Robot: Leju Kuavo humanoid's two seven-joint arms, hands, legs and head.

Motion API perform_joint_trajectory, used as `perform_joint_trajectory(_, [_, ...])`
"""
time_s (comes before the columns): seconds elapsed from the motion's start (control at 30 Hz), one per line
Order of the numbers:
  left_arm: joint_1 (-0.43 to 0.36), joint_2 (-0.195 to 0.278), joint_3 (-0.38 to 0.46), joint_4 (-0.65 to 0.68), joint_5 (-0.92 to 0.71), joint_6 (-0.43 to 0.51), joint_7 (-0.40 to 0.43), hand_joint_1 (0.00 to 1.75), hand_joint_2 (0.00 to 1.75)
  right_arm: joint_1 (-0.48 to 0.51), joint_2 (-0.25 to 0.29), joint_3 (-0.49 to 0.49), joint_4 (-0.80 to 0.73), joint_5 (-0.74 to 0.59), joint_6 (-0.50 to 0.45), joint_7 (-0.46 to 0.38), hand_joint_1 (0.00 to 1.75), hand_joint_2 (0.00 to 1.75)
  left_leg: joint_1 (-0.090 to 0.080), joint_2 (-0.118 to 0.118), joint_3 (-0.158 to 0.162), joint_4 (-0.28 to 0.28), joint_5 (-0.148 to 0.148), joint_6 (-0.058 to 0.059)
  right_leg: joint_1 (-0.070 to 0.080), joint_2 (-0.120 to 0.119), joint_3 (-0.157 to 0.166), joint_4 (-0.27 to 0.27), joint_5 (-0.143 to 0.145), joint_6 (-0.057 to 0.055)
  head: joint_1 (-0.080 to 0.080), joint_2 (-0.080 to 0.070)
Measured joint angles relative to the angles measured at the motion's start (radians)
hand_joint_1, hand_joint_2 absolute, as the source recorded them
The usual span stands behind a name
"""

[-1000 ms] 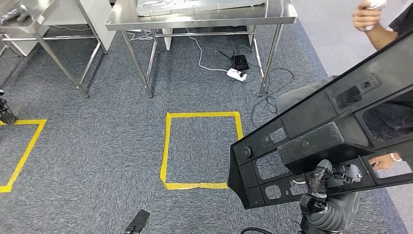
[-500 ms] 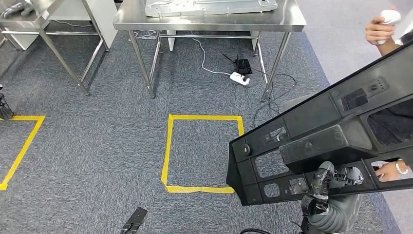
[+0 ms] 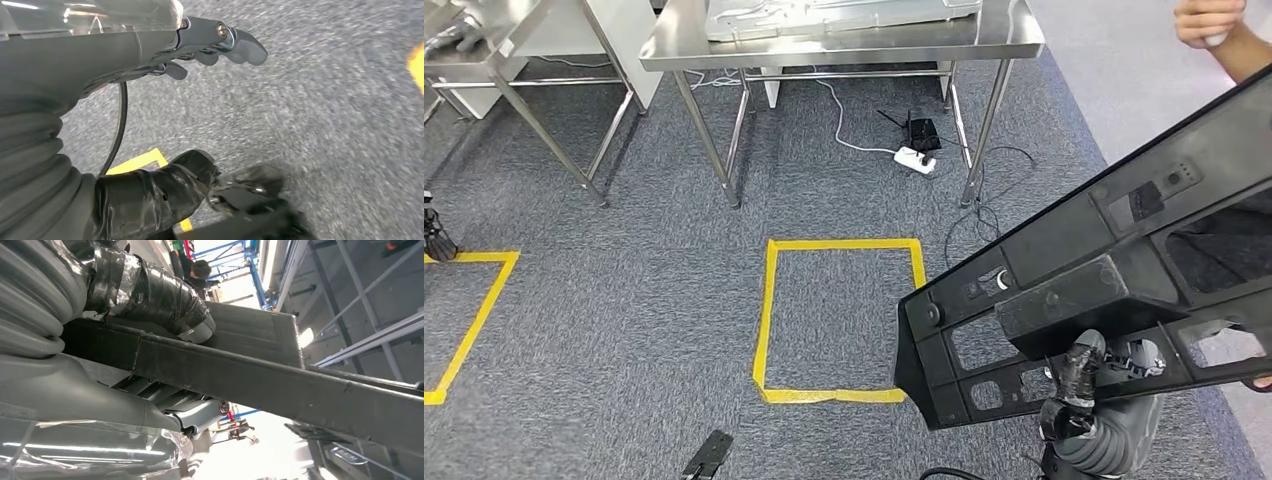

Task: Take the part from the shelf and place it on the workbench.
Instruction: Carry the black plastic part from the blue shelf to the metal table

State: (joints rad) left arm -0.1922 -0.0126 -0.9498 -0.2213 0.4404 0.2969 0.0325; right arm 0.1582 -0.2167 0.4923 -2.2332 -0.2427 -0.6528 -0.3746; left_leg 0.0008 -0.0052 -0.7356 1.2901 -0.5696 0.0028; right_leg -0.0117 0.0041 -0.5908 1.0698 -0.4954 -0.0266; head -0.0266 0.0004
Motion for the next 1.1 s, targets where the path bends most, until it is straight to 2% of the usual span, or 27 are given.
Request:
perform_joint_trajectory(0.07, [0.012, 0.003, 0.008, 0.0, 0.023, 0.011, 0.013, 0.0, 1.75, 0.009, 0.0, -0.001, 0.003, -0.02, -0.005, -0.007, 1.75, 1.75, -0.008, 0.0, 0.041, -0.113, 0.082, 0.023, 0.005, 0.001, 0.016, -0.002, -0.01, -0.001, 0.001, 0.0])
perform_joint_trajectory(0.1, [0.019, 0.006, 0.014, 0.0, 0.035, 0.018, 0.02, 0.0, 1.75, 0.014, 0.0, -0.002, 0.005, -0.031, -0.007, -0.011, 1.75, 1.75, -0.013, 0.001, 0.066, -0.17, 0.108, 0.038, 0.007, 0.001, 0.023, -0.004, -0.015, 0.001, 0.003, 0.0])
perform_joint_trajectory(0.13, [0.026, 0.009, 0.02, 0.0, 0.045, 0.024, 0.026, 0.0, 1.75, 0.018, 0.001, -0.002, 0.007, -0.042, -0.01, -0.015, 1.75, 1.75, -0.019, 0.003, 0.087, -0.215, 0.12, 0.05, 0.006, 0.001, 0.027, -0.007, -0.017, 0.004, 0.005, 0.0])
perform_joint_trajectory(0.17, [0.033, 0.011, 0.026, 0.001, 0.054, 0.03, 0.034, 0.0, 1.75, 0.023, 0.001, -0.002, 0.011, -0.051, -0.012, -0.017, 1.75, 1.75, -0.024, 0.004, 0.098, -0.237, 0.118, 0.059, 0.003, 0.0, 0.029, -0.012, -0.018, 0.008, 0.006, 0.0])
perform_joint_trajectory(0.23, [0.048, 0.014, 0.038, 0.001, 0.074, 0.04, 0.054, 0.0, 1.75, 0.031, 0.0, -0.002, 0.017, -0.064, -0.016, -0.02, 1.75, 1.75, -0.027, 0.003, 0.111, -0.262, 0.114, 0.064, 0.001, 0.0, 0.037, -0.026, -0.018, 0.02, 0.005, 0.0])
perform_joint_trajectory(0.3, [0.064, 0.017, 0.049, 0.001, 0.09, 0.049, 0.071, 0.0, 1.75, 0.037, -0.004, -0.001, 0.021, -0.069, -0.022, -0.021, 1.75, 1.75, -0.019, 0.003, 0.136, -0.293, 0.12, 0.061, 0.003, -0.002, 0.042, -0.022, -0.025, 0.03, 0.005, 0.0])
perform_joint_trajectory(0.33, [0.069, 0.019, 0.052, 0.001, 0.095, 0.053, 0.076, 0.0, 1.75, 0.038, -0.006, -0.001, 0.022, -0.07, -0.025, -0.021, 1.75, 1.75, -0.014, 0.004, 0.15, -0.308, 0.122, 0.06, 0.004, -0.002, 0.031, 0.005, -0.039, 0.035, 0.006, 0.0])
perform_joint_trajectory(0.37, [0.071, 0.02, 0.055, 0.001, 0.099, 0.056, 0.078, 0.0, 1.75, 0.039, -0.009, -0.001, 0.024, -0.07, -0.027, -0.02, 1.75, 1.75, -0.012, 0.004, 0.16, -0.316, 0.122, 0.06, 0.003, -0.003, 0.006, 0.054, -0.059, 0.039, 0.007, 0.0])
perform_joint_trajectory(0.43, [0.071, 0.023, 0.062, 0.001, 0.102, 0.065, 0.069, 0.0, 1.75, 0.04, -0.013, -0.001, 0.029, -0.077, -0.026, -0.026, 1.75, 1.75, -0.011, 0.003, 0.172, -0.317, 0.113, 0.062, -0.001, -0.002, -0.067, 0.17, -0.096, 0.046, 0.009, 0.0])
perform_joint_trajectory(0.47, [0.072, 0.024, 0.068, 0.001, 0.103, 0.071, 0.057, 0.0, 1.75, 0.041, -0.014, -0.001, 0.032, -0.085, -0.021, -0.035, 1.75, 1.75, -0.011, 0.002, 0.177, -0.315, 0.107, 0.061, -0.004, -0.002, -0.094, 0.203, -0.095, 0.05, 0.009, 0.0])
perform_joint_trajectory(0.5, [0.073, 0.025, 0.073, 0.001, 0.103, 0.079, 0.041, 0.0, 1.75, 0.041, -0.015, -0.002, 0.035, -0.095, -0.014, -0.046, 1.75, 1.75, -0.01, 0.001, 0.183, -0.311, 0.099, 0.058, -0.006, -0.003, -0.104, 0.202, -0.075, 0.053, 0.01, 0.0])
perform_joint_trajectory(0.53, [0.075, 0.026, 0.077, 0.001, 0.103, 0.086, 0.025, 0.0, 1.75, 0.041, -0.015, -0.002, 0.037, -0.108, -0.005, -0.055, 1.75, 1.75, -0.009, 0.0, 0.189, -0.306, 0.091, 0.055, -0.009, -0.003, -0.096, 0.165, -0.039, 0.056, 0.01, 0.0])
perform_joint_trajectory(0.57, [0.075, 0.028, 0.079, 0.001, 0.104, 0.089, 0.011, 0.0, 1.75, 0.04, -0.016, -0.002, 0.039, -0.119, 0.005, -0.061, 1.75, 1.75, -0.007, -0.001, 0.194, -0.298, 0.081, 0.051, -0.012, -0.003, -0.074, 0.104, 0.0, 0.058, 0.01, 0.0])
perform_joint_trajectory(0.6, [0.074, 0.031, 0.082, 0.001, 0.104, 0.091, 0.0, 0.0, 1.75, 0.039, -0.016, -0.003, 0.041, -0.13, 0.013, -0.064, 1.75, 1.75, -0.007, -0.002, 0.195, -0.288, 0.07, 0.044, -0.012, -0.003, -0.051, 0.048, 0.025, 0.058, 0.011, 0.0])
perform_joint_trajectory(0.63, [0.072, 0.034, 0.085, 0.001, 0.104, 0.092, -0.008, 0.0, 1.75, 0.038, -0.016, -0.003, 0.044, -0.14, 0.02, -0.064, 1.75, 1.75, -0.008, -0.003, 0.193, -0.279, 0.06, 0.037, -0.012, -0.001, -0.034, 0.01, 0.038, 0.054, 0.011, 0.0])
perform_joint_trajectory(0.67, [0.07, 0.038, 0.088, 0.001, 0.105, 0.093, -0.014, 0.0, 1.75, 0.037, -0.016, -0.003, 0.047, -0.147, 0.026, -0.064, 1.75, 1.75, -0.009, -0.003, 0.191, -0.273, 0.053, 0.031, -0.011, 0.0, -0.025, -0.009, 0.038, 0.049, 0.011, 0.0])
perform_joint_trajectory(0.77, [0.066, 0.047, 0.098, 0.001, 0.107, 0.1, -0.023, 0.0, 1.75, 0.031, -0.017, -0.003, 0.057, -0.155, 0.041, -0.064, 1.75, 1.75, -0.008, -0.003, 0.193, -0.268, 0.043, 0.017, -0.009, 0.004, -0.019, -0.011, 0.029, 0.03, 0.01, 0.0])
perform_joint_trajectory(0.83, [0.062, 0.049, 0.101, 0.001, 0.108, 0.105, -0.023, 0.0, 1.75, 0.019, -0.017, -0.003, 0.062, -0.155, 0.048, -0.064, 1.75, 1.75, -0.005, -0.001, 0.173, -0.223, 0.019, 0.005, -0.014, 0.003, -0.012, -0.015, 0.026, 0.019, 0.006, 0.0])
perform_joint_trajectory(0.87, [0.06, 0.05, 0.102, 0.001, 0.11, 0.106, -0.023, 0.0, 1.75, 0.013, -0.017, -0.003, 0.063, -0.153, 0.052, -0.062, 1.75, 1.75, -0.003, 0.0, 0.145, -0.171, -0.004, -0.001, -0.015, 0.001, -0.009, -0.016, 0.024, 0.016, 0.004, 0.0])
perform_joint_trajectory(0.93, [0.057, 0.05, 0.105, 0.001, 0.115, 0.107, -0.024, 0.0, 1.75, 0.005, -0.017, -0.003, 0.065, -0.143, 0.058, -0.052, 1.75, 1.75, 0.002, 0.0, 0.065, -0.043, -0.048, -0.01, -0.015, -0.001, -0.005, -0.016, 0.017, 0.012, 0.002, 0.0])
perform_joint_trajectory(0.97, [0.058, 0.05, 0.107, 0.001, 0.117, 0.106, -0.026, 0.0, 1.75, 0.003, -0.017, -0.003, 0.065, -0.135, 0.06, -0.042, 1.75, 1.75, 0.003, 0.0, 0.033, -0.001, -0.052, -0.012, -0.015, -0.001, -0.001, -0.016, 0.014, 0.012, 0.001, 0.0])
perform_joint_trajectory(1.0, [0.062, 0.05, 0.109, 0.001, 0.12, 0.105, -0.025, 0.0, 1.75, 0.003, -0.017, -0.003, 0.066, -0.126, 0.059, -0.027, 1.75, 1.75, 0.004, 0.0, 0.019, 0.006, -0.035, -0.011, -0.015, 0.0, 0.005, -0.016, 0.009, 0.012, 0.001, 0.0])
perform_joint_trajectory(1.03, [0.067, 0.05, 0.11, 0.001, 0.122, 0.103, -0.02, 0.0, 1.75, 0.003, -0.018, -0.004, 0.066, -0.119, 0.058, -0.011, 1.75, 1.75, 0.004, 0.0, 0.025, -0.026, 0.001, -0.009, -0.015, 0.002, 0.014, -0.016, 0.003, 0.014, 0.001, 0.0])
perform_joint_trajectory(1.1, [0.074, 0.049, 0.112, 0.001, 0.127, 0.096, -0.001, 0.0, 1.75, 0.003, -0.02, -0.007, 0.066, -0.112, 0.056, 0.022, 1.75, 1.75, 0.002, 0.0, 0.073, -0.153, 0.084, 0.002, -0.015, 0.004, 0.031, -0.018, -0.009, 0.019, 0.002, 0.0])
